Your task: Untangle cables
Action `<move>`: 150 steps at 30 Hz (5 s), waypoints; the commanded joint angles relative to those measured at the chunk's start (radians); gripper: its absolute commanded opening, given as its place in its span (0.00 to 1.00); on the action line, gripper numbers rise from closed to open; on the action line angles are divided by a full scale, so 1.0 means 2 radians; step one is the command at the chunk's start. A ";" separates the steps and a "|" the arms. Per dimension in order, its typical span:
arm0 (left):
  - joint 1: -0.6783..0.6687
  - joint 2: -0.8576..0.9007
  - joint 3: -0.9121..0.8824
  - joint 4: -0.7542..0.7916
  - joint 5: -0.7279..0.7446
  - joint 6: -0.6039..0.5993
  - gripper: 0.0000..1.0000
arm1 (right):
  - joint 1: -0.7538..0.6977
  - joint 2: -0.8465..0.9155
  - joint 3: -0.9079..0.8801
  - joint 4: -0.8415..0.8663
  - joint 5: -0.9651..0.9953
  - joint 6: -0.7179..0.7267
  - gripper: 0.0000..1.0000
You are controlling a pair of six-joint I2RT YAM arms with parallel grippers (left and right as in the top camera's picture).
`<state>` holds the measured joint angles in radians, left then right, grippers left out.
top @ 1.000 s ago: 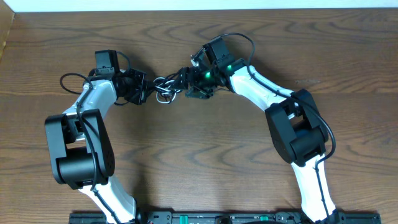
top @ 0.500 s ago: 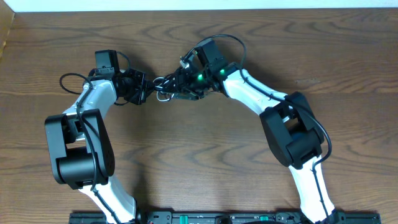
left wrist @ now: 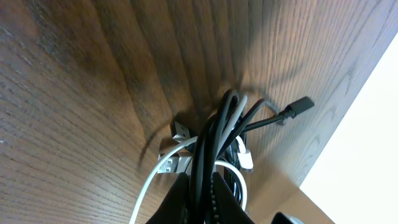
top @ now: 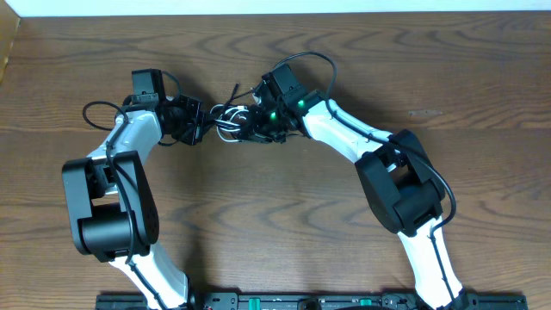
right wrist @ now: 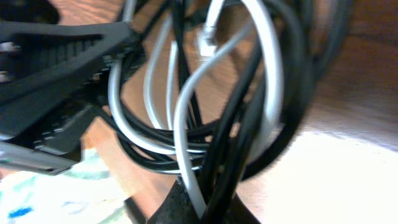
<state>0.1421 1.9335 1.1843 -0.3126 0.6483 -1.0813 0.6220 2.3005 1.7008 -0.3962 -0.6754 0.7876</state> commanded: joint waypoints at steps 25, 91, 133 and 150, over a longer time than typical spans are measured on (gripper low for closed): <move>0.001 -0.010 -0.001 -0.053 0.043 -0.133 0.07 | -0.004 -0.014 0.003 0.036 0.054 -0.043 0.42; 0.002 -0.010 -0.001 0.006 -0.086 0.042 0.07 | -0.010 -0.017 0.003 -0.060 0.215 -0.282 0.01; 0.001 -0.010 -0.001 0.096 0.118 0.366 0.31 | -0.086 -0.051 0.113 -0.505 0.233 -0.542 0.01; -0.122 -0.010 -0.001 -0.105 -0.021 0.362 0.46 | -0.057 -0.051 0.113 -0.474 0.214 -0.540 0.01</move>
<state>-0.0555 1.9335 1.1839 -0.4931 0.7219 -0.3691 0.5106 2.2375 1.9141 -1.3582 -0.2340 -0.2829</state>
